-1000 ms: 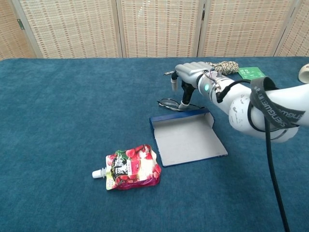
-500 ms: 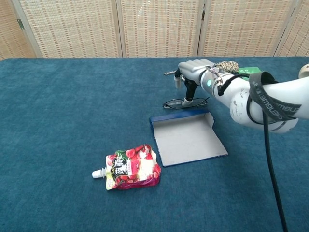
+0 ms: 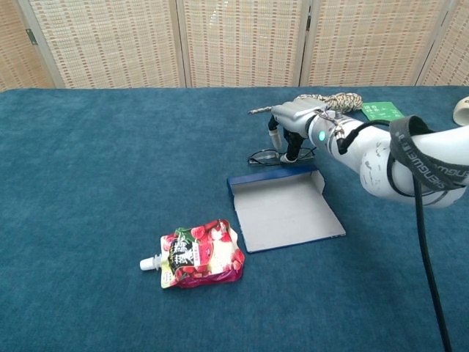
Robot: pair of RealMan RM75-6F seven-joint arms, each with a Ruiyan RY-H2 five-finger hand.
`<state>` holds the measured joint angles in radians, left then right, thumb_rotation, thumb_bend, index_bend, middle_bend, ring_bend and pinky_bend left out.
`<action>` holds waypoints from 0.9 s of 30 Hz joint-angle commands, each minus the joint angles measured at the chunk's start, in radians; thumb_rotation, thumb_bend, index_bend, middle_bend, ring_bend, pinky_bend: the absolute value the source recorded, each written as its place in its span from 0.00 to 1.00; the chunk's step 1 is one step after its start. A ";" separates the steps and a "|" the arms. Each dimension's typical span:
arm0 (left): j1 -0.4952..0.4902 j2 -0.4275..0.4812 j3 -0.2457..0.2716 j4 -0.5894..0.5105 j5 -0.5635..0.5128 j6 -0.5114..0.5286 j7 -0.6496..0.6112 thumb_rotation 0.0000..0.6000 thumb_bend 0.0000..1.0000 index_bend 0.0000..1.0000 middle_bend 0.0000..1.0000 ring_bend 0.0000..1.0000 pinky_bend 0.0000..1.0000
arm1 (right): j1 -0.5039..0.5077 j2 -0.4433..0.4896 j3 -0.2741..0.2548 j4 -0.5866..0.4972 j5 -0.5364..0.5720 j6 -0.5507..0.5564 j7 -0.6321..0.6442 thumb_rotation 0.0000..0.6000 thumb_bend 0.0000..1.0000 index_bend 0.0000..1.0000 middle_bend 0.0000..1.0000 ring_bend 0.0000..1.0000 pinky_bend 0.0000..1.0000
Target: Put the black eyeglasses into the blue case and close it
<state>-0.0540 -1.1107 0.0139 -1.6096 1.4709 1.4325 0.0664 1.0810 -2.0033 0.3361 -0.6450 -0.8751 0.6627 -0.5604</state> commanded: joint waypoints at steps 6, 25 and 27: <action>0.000 0.007 -0.001 -0.003 0.001 0.002 0.001 1.00 0.20 0.08 0.10 0.12 0.23 | 0.007 -0.015 -0.003 0.026 0.004 -0.016 -0.012 1.00 0.30 0.47 0.82 1.00 0.88; 0.006 0.010 -0.001 -0.003 0.003 0.008 -0.001 1.00 0.19 0.08 0.10 0.12 0.23 | -0.006 0.002 0.001 0.011 -0.059 0.011 0.080 1.00 0.44 0.62 0.85 1.00 0.88; 0.007 0.011 -0.002 -0.004 0.002 0.010 -0.001 1.00 0.19 0.08 0.10 0.12 0.23 | -0.016 0.024 0.003 -0.020 -0.073 0.029 0.099 1.00 0.44 0.62 0.85 1.00 0.88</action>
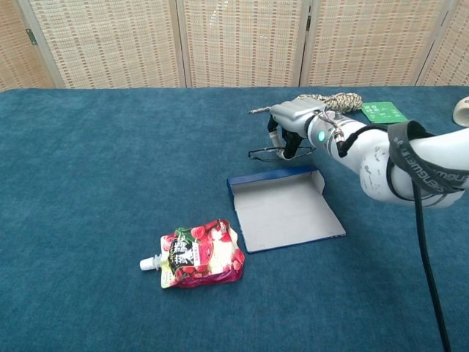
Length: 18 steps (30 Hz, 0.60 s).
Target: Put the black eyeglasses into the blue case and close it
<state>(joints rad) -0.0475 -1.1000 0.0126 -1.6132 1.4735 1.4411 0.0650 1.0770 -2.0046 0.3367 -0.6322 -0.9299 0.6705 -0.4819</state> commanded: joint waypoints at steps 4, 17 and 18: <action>0.001 0.004 -0.002 -0.004 0.000 0.004 0.003 1.00 0.20 0.08 0.10 0.12 0.23 | -0.054 0.117 -0.004 -0.169 -0.067 0.092 0.055 1.00 0.44 0.62 0.85 1.00 0.88; -0.015 0.009 -0.007 -0.031 0.016 -0.005 0.024 1.00 0.19 0.08 0.10 0.12 0.23 | -0.240 0.426 -0.106 -0.739 -0.089 0.234 0.007 1.00 0.44 0.62 0.84 1.00 0.88; -0.017 0.009 -0.007 -0.033 0.019 -0.006 0.026 1.00 0.19 0.08 0.10 0.12 0.23 | -0.247 0.430 -0.115 -0.756 -0.090 0.239 0.006 1.00 0.44 0.62 0.84 1.00 0.88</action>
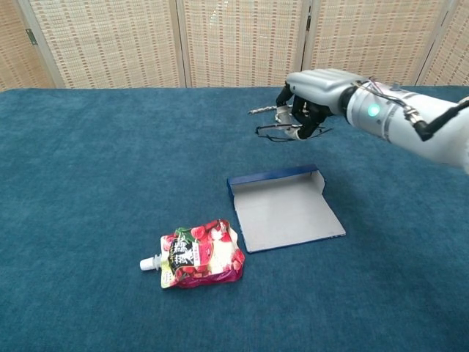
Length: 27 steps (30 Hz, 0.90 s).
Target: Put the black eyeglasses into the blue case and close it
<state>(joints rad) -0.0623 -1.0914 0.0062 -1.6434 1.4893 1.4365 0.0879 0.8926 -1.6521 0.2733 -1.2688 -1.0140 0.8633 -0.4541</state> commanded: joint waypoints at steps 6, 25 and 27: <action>-0.005 0.002 0.002 -0.013 0.013 0.002 0.007 1.00 0.20 0.08 0.10 0.12 0.23 | -0.083 0.053 -0.109 -0.145 -0.031 0.050 -0.019 1.00 0.44 0.62 0.84 1.00 0.88; 0.012 0.004 0.009 -0.001 0.006 0.014 -0.012 1.00 0.19 0.08 0.10 0.12 0.23 | -0.056 -0.078 -0.126 -0.040 -0.061 0.044 -0.054 1.00 0.42 0.38 0.82 1.00 0.88; 0.012 0.004 0.009 0.001 0.004 0.012 -0.013 1.00 0.20 0.08 0.10 0.12 0.23 | -0.052 -0.082 -0.124 -0.032 -0.055 0.041 -0.065 1.00 0.41 0.30 0.82 1.00 0.88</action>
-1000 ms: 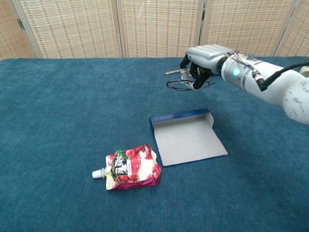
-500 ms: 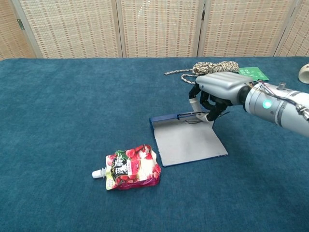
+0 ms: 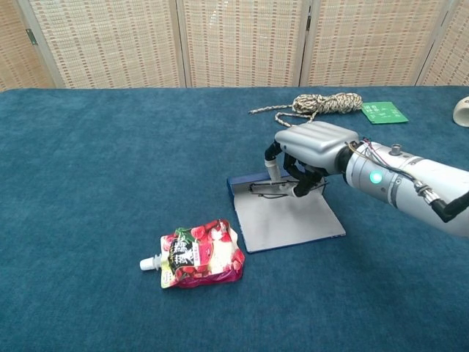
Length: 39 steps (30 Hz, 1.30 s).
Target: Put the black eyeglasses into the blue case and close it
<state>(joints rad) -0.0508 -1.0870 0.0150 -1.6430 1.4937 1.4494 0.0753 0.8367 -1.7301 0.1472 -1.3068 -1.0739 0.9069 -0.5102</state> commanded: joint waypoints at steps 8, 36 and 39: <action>-0.002 -0.003 0.002 0.005 -0.001 -0.008 -0.005 1.00 0.20 0.08 0.10 0.12 0.23 | 0.021 -0.025 0.009 0.032 0.030 -0.008 -0.061 1.00 0.35 0.12 0.80 1.00 0.88; -0.006 -0.002 0.004 0.005 -0.002 -0.018 -0.006 1.00 0.19 0.08 0.10 0.12 0.23 | -0.001 0.014 0.013 -0.049 -0.032 0.065 -0.050 1.00 0.01 0.03 0.80 1.00 0.88; -0.005 -0.001 0.004 0.005 -0.005 -0.019 -0.006 1.00 0.20 0.08 0.10 0.12 0.23 | -0.006 0.034 -0.007 -0.071 -0.039 0.053 -0.061 1.00 0.01 0.03 0.80 1.00 0.88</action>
<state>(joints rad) -0.0559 -1.0879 0.0195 -1.6381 1.4887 1.4300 0.0695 0.8341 -1.7040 0.1479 -1.3700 -1.1091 0.9650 -0.5662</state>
